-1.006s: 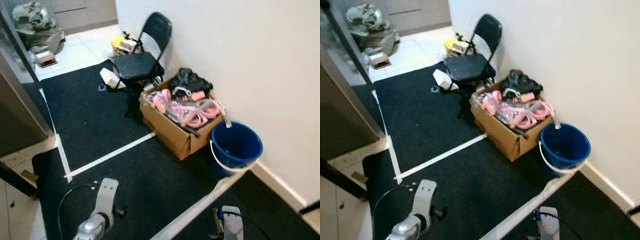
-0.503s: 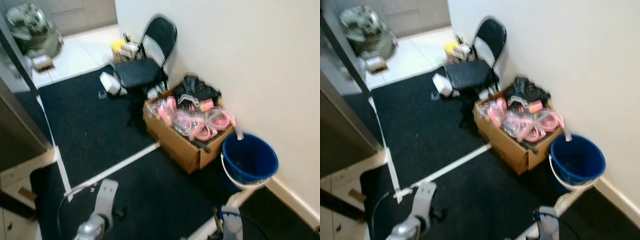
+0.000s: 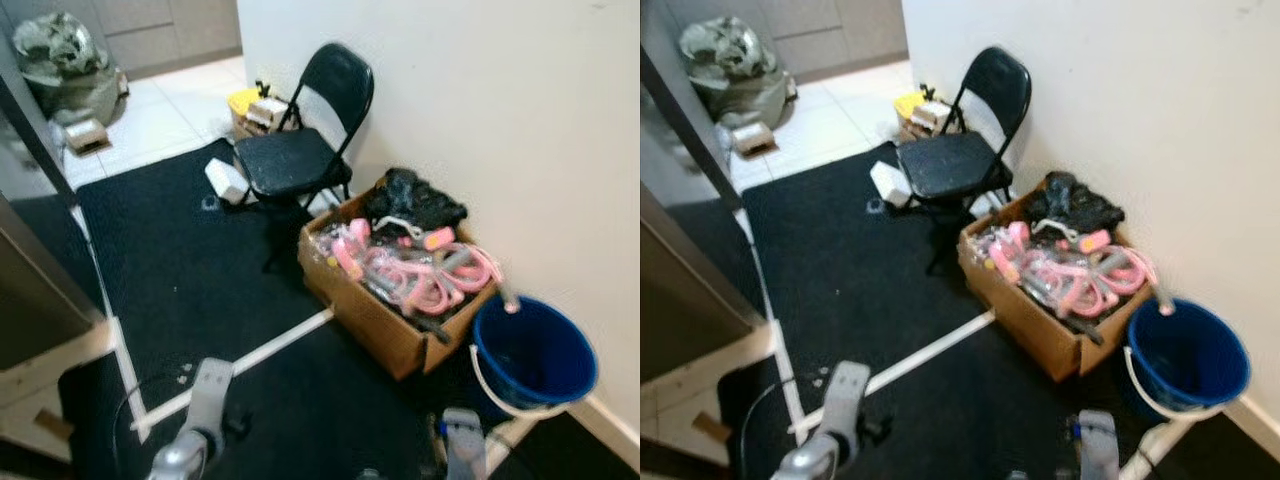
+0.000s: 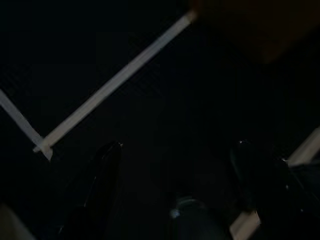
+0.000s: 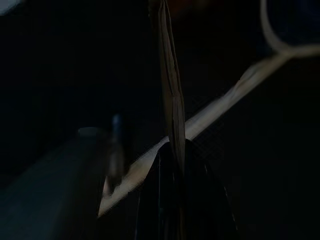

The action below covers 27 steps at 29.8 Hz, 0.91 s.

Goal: Picking trash to rubbish bin

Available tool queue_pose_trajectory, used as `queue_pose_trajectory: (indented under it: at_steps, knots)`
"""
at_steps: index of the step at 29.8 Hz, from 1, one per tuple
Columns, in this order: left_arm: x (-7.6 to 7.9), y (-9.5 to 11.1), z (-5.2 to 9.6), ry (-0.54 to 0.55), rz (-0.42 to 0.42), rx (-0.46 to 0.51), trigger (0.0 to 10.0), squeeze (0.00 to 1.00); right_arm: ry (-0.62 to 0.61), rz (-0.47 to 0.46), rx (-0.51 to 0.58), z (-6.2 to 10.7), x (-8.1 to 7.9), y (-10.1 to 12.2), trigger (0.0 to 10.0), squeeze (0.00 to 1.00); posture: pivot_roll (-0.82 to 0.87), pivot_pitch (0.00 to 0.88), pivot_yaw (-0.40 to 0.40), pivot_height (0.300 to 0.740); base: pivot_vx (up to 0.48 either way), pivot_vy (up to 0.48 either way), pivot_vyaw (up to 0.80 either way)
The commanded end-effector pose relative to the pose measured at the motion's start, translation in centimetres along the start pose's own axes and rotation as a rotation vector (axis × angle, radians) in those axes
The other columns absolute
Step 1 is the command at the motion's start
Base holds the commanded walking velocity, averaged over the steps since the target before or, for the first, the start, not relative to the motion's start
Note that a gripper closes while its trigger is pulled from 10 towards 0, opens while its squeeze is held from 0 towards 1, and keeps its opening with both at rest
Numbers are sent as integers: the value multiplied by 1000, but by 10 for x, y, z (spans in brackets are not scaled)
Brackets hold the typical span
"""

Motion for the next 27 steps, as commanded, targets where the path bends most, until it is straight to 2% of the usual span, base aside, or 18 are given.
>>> queue_pose_trajectory:
  at_steps: [1,15,20,22,27]
  knots:
    - [-4,-12,5,12,7,-35,10000,0,8,-7,-32,3,-4,-12,10000,0,25,130,30,740,409,0,0]
    - [-5,-13,6,26,4,-26,10000,0,9,-7,-32,3,-5,-14,10000,0,27,135,31,740,0,0,0]
    - [-6,-14,6,27,1,-27,10000,0,23,38,-32,3,-7,-14,10000,0,28,138,34,740,0,0,0]
    - [-6,-13,6,28,-2,-27,10000,0,41,81,-31,3,-10,-14,10000,0,28,141,36,740,0,0,800]
    - [-7,-13,6,30,-8,-29,10000,0,44,84,-34,3,-12,-14,10000,0,29,144,38,740,0,0,800]
Point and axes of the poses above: a point about 5 cm out from each wrist's last joint towards the gripper, its own z axis pointing back from the gripper into the wrist, its own y axis along the axis of the wrist's last joint, x = y × z, the point moved 4 cm from there along -z, pointing out of the wrist towards the gripper, and after that the axes turned 2 degrees about z, right-handed, at the moved point
